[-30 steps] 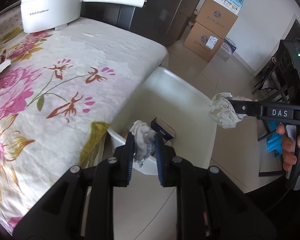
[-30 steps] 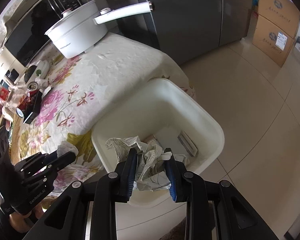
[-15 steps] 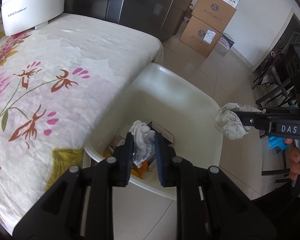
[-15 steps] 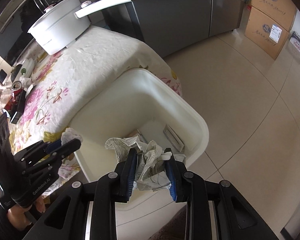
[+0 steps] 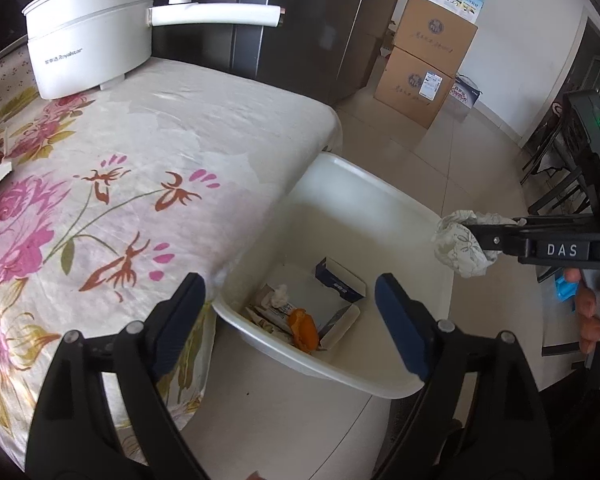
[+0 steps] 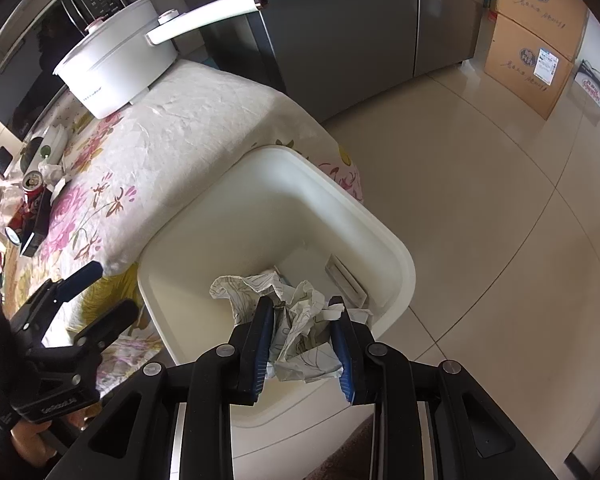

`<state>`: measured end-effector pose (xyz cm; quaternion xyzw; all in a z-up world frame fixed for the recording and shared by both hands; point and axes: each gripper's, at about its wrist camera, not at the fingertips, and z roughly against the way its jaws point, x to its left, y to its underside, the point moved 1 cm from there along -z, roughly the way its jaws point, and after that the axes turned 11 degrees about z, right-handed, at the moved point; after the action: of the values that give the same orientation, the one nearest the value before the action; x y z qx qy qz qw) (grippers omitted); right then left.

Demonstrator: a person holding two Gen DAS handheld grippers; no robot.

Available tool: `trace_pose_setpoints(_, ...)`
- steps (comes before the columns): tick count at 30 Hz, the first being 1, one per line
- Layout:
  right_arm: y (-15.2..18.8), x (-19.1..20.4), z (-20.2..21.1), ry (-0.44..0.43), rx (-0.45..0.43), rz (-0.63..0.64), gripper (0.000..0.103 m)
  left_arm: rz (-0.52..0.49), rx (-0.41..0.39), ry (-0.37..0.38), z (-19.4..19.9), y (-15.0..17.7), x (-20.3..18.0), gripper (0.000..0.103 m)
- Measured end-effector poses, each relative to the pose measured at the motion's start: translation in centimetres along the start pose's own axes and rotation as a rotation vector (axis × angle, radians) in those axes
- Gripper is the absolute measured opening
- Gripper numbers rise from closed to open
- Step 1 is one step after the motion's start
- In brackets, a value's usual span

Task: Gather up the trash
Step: 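Drop the tissue into the bin with the left tool while the right tool holds the paper above it, then open the right tool to drop the crumpled paper into the bin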

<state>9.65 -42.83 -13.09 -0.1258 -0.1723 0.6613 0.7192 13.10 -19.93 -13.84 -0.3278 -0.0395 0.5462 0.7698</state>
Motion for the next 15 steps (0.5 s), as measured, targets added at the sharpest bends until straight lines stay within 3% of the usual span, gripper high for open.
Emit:
trace_pose_setpoints(8, -0.6, 0.7, 0.7, -0.005, -0.027, 0.002, 0.032, 0.030, -0.030, -0.054, 2.4, -0.1, 2.6, 0.090)
trace_pose_setpoints(11, -0.9, 1.2, 1.0, 0.004, -0.037, -0.005, 0.060, 0.032, -0.047, -0.081, 3.3, 0.0, 3.3, 0.095)
trace_pose_setpoints(15, -1.4, 2.4, 1.3, -0.013, -0.053, 0.003, 0.063, 0.037, -0.065, -0.104, 4.5, 0.2, 4.2, 0.095)
